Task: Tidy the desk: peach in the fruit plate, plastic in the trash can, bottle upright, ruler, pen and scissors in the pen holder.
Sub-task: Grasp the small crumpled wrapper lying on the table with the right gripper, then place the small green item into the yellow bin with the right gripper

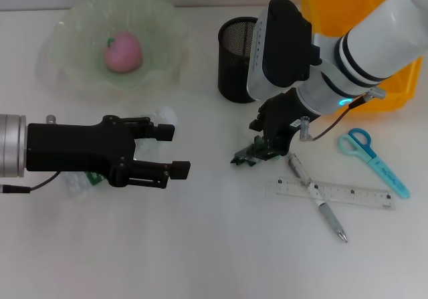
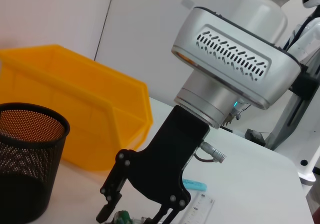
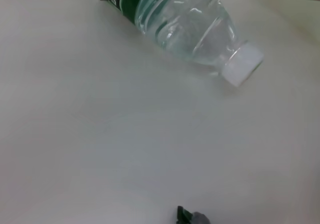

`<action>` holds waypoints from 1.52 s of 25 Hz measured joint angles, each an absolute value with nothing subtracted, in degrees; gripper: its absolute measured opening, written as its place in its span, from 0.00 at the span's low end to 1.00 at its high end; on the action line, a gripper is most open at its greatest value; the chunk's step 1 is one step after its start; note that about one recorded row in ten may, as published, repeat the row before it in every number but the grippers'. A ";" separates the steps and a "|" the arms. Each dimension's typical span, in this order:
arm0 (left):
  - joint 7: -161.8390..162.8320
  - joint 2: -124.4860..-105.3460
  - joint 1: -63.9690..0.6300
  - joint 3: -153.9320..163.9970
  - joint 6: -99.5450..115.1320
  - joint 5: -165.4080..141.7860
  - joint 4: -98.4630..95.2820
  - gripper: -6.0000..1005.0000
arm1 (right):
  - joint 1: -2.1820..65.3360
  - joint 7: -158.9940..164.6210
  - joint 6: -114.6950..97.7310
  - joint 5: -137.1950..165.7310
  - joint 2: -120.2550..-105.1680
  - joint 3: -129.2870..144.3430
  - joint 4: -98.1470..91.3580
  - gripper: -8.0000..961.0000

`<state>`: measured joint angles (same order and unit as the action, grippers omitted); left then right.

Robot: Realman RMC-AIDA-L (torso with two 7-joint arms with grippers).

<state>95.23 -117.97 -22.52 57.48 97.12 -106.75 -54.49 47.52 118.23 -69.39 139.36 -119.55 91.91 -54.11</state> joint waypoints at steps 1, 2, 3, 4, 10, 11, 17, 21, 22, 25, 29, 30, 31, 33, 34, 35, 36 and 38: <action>95.23 -117.99 -22.54 57.48 97.11 -106.77 -54.49 0.84 | 47.74 118.23 -69.35 139.34 -119.55 91.97 -53.80 0.59; 95.22 -118.01 -22.57 57.48 97.09 -106.79 -54.47 0.84 | 48.00 118.23 -69.35 139.32 -119.56 92.04 -53.49 0.57; 95.22 -118.03 -22.66 57.48 96.97 -106.94 -54.40 0.84 | 48.08 118.24 -69.41 139.31 -119.57 92.04 -53.37 0.54; 95.22 -118.03 -22.69 57.48 96.90 -106.97 -54.35 0.84 | 48.08 118.24 -69.41 139.31 -119.57 92.04 -53.37 0.52; 95.21 -118.02 -22.88 57.43 96.75 -106.91 -54.25 0.84 | 48.21 118.31 -70.63 139.30 -119.61 92.04 -53.20 0.37; 95.20 -118.00 -22.92 57.40 96.73 -106.90 -54.22 0.84 | 48.22 118.25 -70.86 139.30 -119.61 92.05 -53.30 0.33; 95.12 -117.88 -23.30 56.70 96.77 -106.85 -53.57 0.84 | 47.65 118.15 -72.48 139.30 -119.59 91.74 -55.36 0.09; 95.10 -117.77 -23.39 56.58 97.18 -106.81 -53.48 0.84 | 45.07 118.19 -74.92 139.30 -119.43 90.03 -60.65 0.01; 95.10 -117.71 -23.41 56.58 97.25 -106.75 -53.48 0.84 | 43.62 118.14 -75.87 139.30 -119.41 88.55 -63.21 0.01; 95.10 -117.61 -23.40 56.58 97.30 -106.73 -53.48 0.84 | 38.92 117.63 -77.79 138.50 -119.36 83.89 -71.40 0.02; 95.09 -117.45 -23.27 56.61 97.15 -106.73 -53.48 0.84 | 31.06 113.97 -80.14 129.76 -119.40 73.40 -83.60 0.02; 95.09 -117.44 -23.28 56.60 97.14 -106.73 -53.48 0.84 | 29.28 112.63 -80.31 126.42 -119.47 69.85 -85.25 0.03; 95.09 -117.44 -23.29 56.59 97.14 -106.73 -53.49 0.84 | 27.98 111.45 -80.27 123.22 -119.47 67.10 -86.24 0.03; 95.09 -117.44 -23.31 56.58 97.14 -106.73 -53.49 0.84 | 25.52 109.20 -78.70 116.72 -119.46 61.09 -86.13 0.03; 95.09 -117.43 -23.39 56.54 97.17 -106.84 -53.41 0.84 | 23.76 107.04 -73.31 111.93 -119.38 56.03 -82.93 0.03; 95.09 -117.43 -23.39 56.54 97.17 -106.84 -53.41 0.84 | 23.76 107.04 -73.31 111.93 -119.38 56.03 -82.93 0.04; 95.09 -117.46 -23.46 56.53 97.12 -106.96 -53.38 0.84 | 23.26 106.17 -70.45 110.52 -119.37 54.67 -81.30 0.04; 95.09 -117.55 -23.57 56.52 96.90 -107.04 -53.28 0.84 | 23.06 103.33 -63.92 108.29 -119.22 52.99 -75.54 0.04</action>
<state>95.09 -117.55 -23.57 56.52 96.90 -107.04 -53.28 23.06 103.33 -63.92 108.29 -119.22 53.00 -75.54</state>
